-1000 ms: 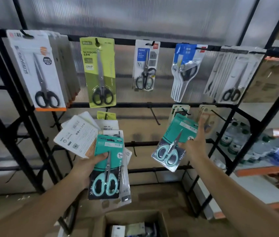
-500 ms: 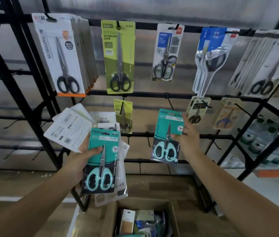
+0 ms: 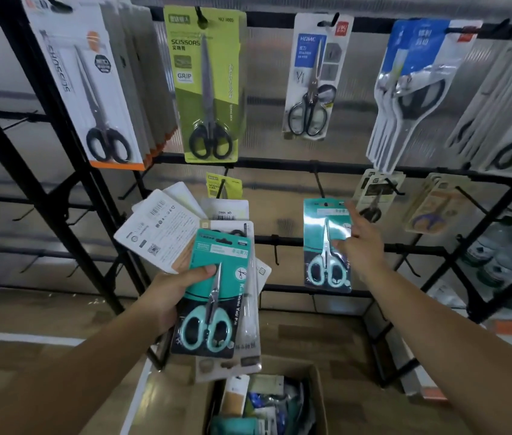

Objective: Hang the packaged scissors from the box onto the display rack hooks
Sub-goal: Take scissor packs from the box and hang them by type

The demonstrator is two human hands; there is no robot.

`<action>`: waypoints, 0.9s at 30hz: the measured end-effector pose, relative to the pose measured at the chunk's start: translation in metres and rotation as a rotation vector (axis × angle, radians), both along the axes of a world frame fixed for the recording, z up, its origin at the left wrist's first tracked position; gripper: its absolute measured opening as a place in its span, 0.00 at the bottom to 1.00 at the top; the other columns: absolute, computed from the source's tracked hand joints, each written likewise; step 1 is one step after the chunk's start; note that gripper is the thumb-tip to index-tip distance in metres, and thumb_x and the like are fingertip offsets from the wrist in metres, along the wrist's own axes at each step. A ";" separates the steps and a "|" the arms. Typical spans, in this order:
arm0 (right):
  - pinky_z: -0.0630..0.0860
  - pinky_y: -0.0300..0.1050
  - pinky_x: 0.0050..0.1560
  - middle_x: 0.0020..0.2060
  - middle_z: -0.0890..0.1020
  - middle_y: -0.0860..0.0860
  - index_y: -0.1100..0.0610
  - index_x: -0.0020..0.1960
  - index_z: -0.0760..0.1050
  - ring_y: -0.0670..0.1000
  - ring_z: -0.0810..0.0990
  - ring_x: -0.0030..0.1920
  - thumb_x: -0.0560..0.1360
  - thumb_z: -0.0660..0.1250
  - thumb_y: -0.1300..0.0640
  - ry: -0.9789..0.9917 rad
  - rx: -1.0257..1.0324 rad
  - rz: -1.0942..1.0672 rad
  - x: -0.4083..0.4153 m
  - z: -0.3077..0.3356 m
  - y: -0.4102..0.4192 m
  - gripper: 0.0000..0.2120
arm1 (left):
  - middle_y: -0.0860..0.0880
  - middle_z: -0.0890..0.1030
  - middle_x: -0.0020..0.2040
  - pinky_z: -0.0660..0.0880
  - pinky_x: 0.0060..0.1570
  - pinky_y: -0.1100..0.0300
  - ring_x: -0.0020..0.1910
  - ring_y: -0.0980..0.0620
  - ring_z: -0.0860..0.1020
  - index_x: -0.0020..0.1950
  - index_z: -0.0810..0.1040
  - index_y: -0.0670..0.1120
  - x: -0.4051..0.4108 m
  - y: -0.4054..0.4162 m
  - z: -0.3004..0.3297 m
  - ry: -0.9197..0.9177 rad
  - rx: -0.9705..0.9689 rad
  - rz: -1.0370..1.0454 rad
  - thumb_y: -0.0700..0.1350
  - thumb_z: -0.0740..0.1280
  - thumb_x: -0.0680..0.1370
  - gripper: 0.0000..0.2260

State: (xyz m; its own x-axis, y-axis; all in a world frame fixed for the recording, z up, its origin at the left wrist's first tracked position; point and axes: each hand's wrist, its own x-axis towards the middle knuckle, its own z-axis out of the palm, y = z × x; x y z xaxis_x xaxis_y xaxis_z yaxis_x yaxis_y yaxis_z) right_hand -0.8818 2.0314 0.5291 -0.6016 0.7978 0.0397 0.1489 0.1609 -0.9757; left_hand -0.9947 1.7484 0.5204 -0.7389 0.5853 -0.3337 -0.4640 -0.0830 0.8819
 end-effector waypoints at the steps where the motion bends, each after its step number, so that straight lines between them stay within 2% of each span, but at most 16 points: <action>1: 0.77 0.45 0.54 0.58 0.78 0.56 0.52 0.72 0.65 0.54 0.78 0.55 0.68 0.66 0.77 -0.013 0.033 0.016 -0.001 -0.002 0.005 0.37 | 0.42 0.85 0.46 0.80 0.32 0.56 0.40 0.45 0.84 0.51 0.80 0.42 0.001 0.005 0.000 0.001 -0.010 0.005 0.37 0.70 0.68 0.12; 2: 0.77 0.43 0.53 0.58 0.78 0.55 0.52 0.72 0.65 0.52 0.78 0.55 0.69 0.66 0.76 -0.024 0.065 0.035 0.000 -0.005 0.009 0.36 | 0.43 0.85 0.46 0.80 0.32 0.56 0.41 0.45 0.84 0.52 0.80 0.43 0.002 0.011 0.000 0.002 -0.021 0.009 0.37 0.70 0.68 0.12; 5: 0.74 0.26 0.39 0.54 0.78 0.49 0.50 0.71 0.64 0.42 0.77 0.47 0.70 0.67 0.74 -0.031 0.088 0.073 0.003 -0.015 0.016 0.36 | 0.45 0.85 0.44 0.79 0.30 0.58 0.39 0.47 0.84 0.51 0.79 0.45 0.005 0.029 -0.002 -0.003 -0.050 0.042 0.36 0.69 0.71 0.10; 7: 0.72 0.23 0.35 0.51 0.78 0.47 0.47 0.70 0.65 0.39 0.77 0.46 0.70 0.67 0.75 -0.021 0.084 0.082 0.005 -0.022 0.020 0.36 | 0.45 0.85 0.43 0.79 0.30 0.58 0.39 0.47 0.84 0.51 0.79 0.45 0.007 0.041 -0.002 -0.022 -0.053 0.074 0.36 0.68 0.72 0.09; 10: 0.73 0.24 0.33 0.49 0.77 0.43 0.41 0.66 0.63 0.32 0.79 0.40 0.71 0.66 0.74 -0.002 0.053 0.103 0.007 -0.030 0.027 0.36 | 0.45 0.85 0.44 0.80 0.32 0.56 0.40 0.46 0.84 0.51 0.79 0.44 0.012 0.058 -0.002 -0.048 -0.021 0.098 0.36 0.69 0.70 0.11; 12: 0.74 0.25 0.33 0.50 0.76 0.42 0.39 0.67 0.63 0.35 0.78 0.42 0.72 0.67 0.72 -0.012 0.051 0.116 0.003 -0.032 0.032 0.36 | 0.44 0.85 0.45 0.80 0.32 0.56 0.41 0.46 0.84 0.52 0.79 0.44 0.016 0.066 -0.001 -0.055 -0.006 0.127 0.37 0.70 0.67 0.14; 15: 0.72 0.23 0.34 0.53 0.75 0.43 0.46 0.73 0.60 0.41 0.75 0.50 0.72 0.67 0.71 -0.091 0.193 0.137 -0.015 -0.030 0.042 0.36 | 0.43 0.84 0.49 0.80 0.35 0.55 0.44 0.44 0.84 0.56 0.78 0.43 0.020 0.077 -0.001 -0.037 0.006 0.159 0.38 0.71 0.65 0.19; 17: 0.68 0.19 0.30 0.56 0.78 0.49 0.49 0.75 0.56 0.43 0.74 0.47 0.73 0.65 0.70 -0.178 0.295 0.169 -0.037 -0.027 0.055 0.36 | 0.42 0.83 0.52 0.80 0.36 0.54 0.45 0.44 0.83 0.58 0.77 0.42 0.021 0.082 -0.001 -0.043 -0.004 0.186 0.39 0.71 0.65 0.21; 19: 0.66 0.22 0.27 0.59 0.78 0.54 0.47 0.76 0.48 0.45 0.74 0.43 0.76 0.62 0.67 -0.321 0.398 0.221 -0.059 -0.019 0.069 0.37 | 0.41 0.83 0.52 0.80 0.35 0.54 0.45 0.43 0.83 0.59 0.76 0.42 0.022 0.087 -0.002 -0.061 -0.012 0.214 0.40 0.73 0.64 0.24; 20: 0.70 0.25 0.30 0.60 0.77 0.56 0.46 0.76 0.44 0.47 0.76 0.44 0.77 0.60 0.65 -0.422 0.454 0.275 -0.068 -0.013 0.075 0.37 | 0.41 0.83 0.51 0.80 0.35 0.54 0.44 0.43 0.84 0.59 0.76 0.42 0.023 0.089 -0.002 -0.084 -0.013 0.229 0.40 0.73 0.63 0.25; 21: 0.75 0.34 0.38 0.62 0.76 0.57 0.45 0.76 0.40 0.51 0.78 0.47 0.77 0.60 0.63 -0.517 0.500 0.343 -0.075 -0.007 0.079 0.38 | 0.42 0.84 0.50 0.80 0.34 0.54 0.43 0.43 0.84 0.59 0.76 0.42 0.023 0.090 -0.002 -0.111 -0.011 0.240 0.41 0.74 0.62 0.25; 23: 0.74 0.47 0.55 0.70 0.67 0.59 0.47 0.76 0.37 0.58 0.74 0.60 0.77 0.60 0.61 -0.644 0.537 0.440 -0.080 -0.001 0.083 0.39 | 0.42 0.84 0.49 0.79 0.34 0.54 0.42 0.43 0.84 0.61 0.76 0.42 0.024 0.093 -0.001 -0.139 0.000 0.235 0.41 0.74 0.62 0.26; 24: 0.71 0.50 0.61 0.72 0.61 0.59 0.49 0.76 0.39 0.59 0.70 0.65 0.77 0.60 0.61 -0.683 0.534 0.442 -0.077 0.001 0.081 0.38 | 0.42 0.84 0.50 0.80 0.35 0.54 0.43 0.43 0.84 0.61 0.76 0.42 0.025 0.094 -0.001 -0.136 0.004 0.227 0.41 0.73 0.63 0.27; 25: 0.69 0.50 0.62 0.72 0.61 0.60 0.52 0.77 0.46 0.59 0.69 0.66 0.76 0.60 0.61 -0.679 0.515 0.415 -0.071 0.001 0.077 0.35 | 0.42 0.84 0.50 0.80 0.35 0.54 0.44 0.43 0.84 0.61 0.76 0.42 0.026 0.095 -0.001 -0.127 0.012 0.221 0.41 0.73 0.63 0.26; 26: 0.70 0.47 0.58 0.68 0.66 0.61 0.55 0.73 0.58 0.58 0.72 0.62 0.76 0.61 0.62 -0.602 0.487 0.380 -0.061 0.000 0.071 0.27 | 0.42 0.84 0.50 0.80 0.35 0.54 0.44 0.43 0.84 0.60 0.76 0.42 0.027 0.096 0.000 -0.117 0.025 0.220 0.41 0.73 0.63 0.25; 27: 0.70 0.42 0.51 0.61 0.74 0.59 0.57 0.63 0.70 0.53 0.75 0.55 0.76 0.62 0.63 -0.481 0.455 0.356 -0.049 -0.002 0.061 0.16 | 0.43 0.84 0.49 0.80 0.35 0.54 0.43 0.43 0.84 0.58 0.77 0.43 0.027 0.097 0.000 -0.107 0.036 0.223 0.41 0.73 0.63 0.23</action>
